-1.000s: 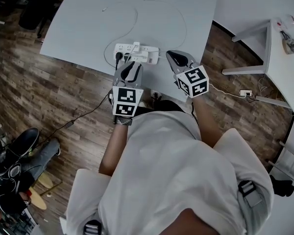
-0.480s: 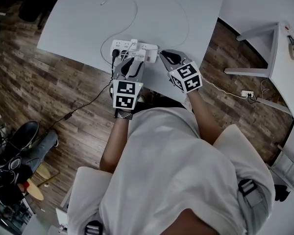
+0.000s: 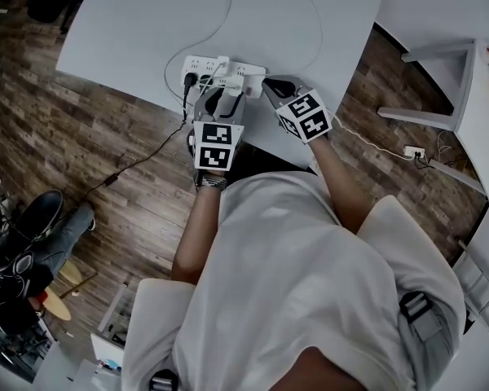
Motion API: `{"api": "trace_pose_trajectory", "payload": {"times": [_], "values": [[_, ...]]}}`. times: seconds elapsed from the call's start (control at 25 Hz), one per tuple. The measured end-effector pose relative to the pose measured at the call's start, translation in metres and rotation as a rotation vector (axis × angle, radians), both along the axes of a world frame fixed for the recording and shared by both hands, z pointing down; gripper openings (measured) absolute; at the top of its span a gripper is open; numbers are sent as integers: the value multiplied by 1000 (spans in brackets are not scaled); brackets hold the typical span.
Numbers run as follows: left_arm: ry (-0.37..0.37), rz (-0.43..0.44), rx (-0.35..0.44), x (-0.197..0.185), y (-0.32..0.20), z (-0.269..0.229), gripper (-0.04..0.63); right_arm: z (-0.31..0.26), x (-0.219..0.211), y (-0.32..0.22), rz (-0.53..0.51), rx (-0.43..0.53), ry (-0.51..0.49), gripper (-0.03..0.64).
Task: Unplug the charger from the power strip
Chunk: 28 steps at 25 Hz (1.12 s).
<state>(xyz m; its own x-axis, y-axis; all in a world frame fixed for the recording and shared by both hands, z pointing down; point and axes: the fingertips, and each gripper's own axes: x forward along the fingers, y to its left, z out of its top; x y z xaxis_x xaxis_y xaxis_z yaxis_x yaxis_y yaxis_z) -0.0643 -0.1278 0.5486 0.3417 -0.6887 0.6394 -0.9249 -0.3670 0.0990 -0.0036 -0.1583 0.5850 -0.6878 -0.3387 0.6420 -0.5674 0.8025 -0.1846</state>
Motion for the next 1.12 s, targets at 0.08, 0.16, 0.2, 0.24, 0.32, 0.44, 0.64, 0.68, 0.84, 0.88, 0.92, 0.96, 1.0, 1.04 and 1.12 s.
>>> {"api": "trace_pose_trajectory", "payload": {"times": [0.08, 0.16, 0.2, 0.24, 0.32, 0.44, 0.64, 0.68, 0.84, 0.88, 0.92, 0.96, 1.0, 1.04, 1.12], "values": [[3, -2, -14, 2, -1, 5, 181, 6, -3, 0, -10, -11, 15, 5], [7, -5, -25, 5, -3, 10, 181, 14, -3, -2, -16, -20, 31, 3], [8, -7, -28, 7, -4, 12, 181, 17, -3, -3, -18, -25, 38, 4], [7, -11, -29, 8, -6, 14, 181, 21, -3, -4, -18, -32, 43, 3], [3, -24, -30, 9, -8, 18, 181, 27, -2, -5, -13, -47, 44, 3], [-7, -38, -36, 10, -11, 25, 181, 30, -1, -6, -6, -62, 29, 5], [-10, -62, -48, 7, -15, 32, 181, 29, -2, -5, -11, -69, 27, 5], [-9, -65, -49, 8, -16, 33, 180, 29, -2, -6, -12, -70, 25, 5], [-11, -80, -51, 8, -20, 37, 178, 29, -2, -6, -9, -57, 26, 5], [-12, -86, -50, 7, -20, 38, 173, 30, -2, -6, -7, -52, 27, 5], [-14, -89, -49, 6, -20, 39, 166, 30, -2, -6, -4, -47, 29, 4], [-15, -92, -47, 6, -20, 39, 156, 30, -3, -5, -2, -42, 29, 3], [-15, -96, -47, 7, -20, 39, 155, 30, -2, -5, 1, -39, 29, 3], [-14, -102, -47, 7, -20, 39, 153, 30, -2, -5, 4, -38, 27, 3], [-4, -119, -46, 7, -20, 38, 150, 30, -2, -5, 7, -38, 22, 3]]}}
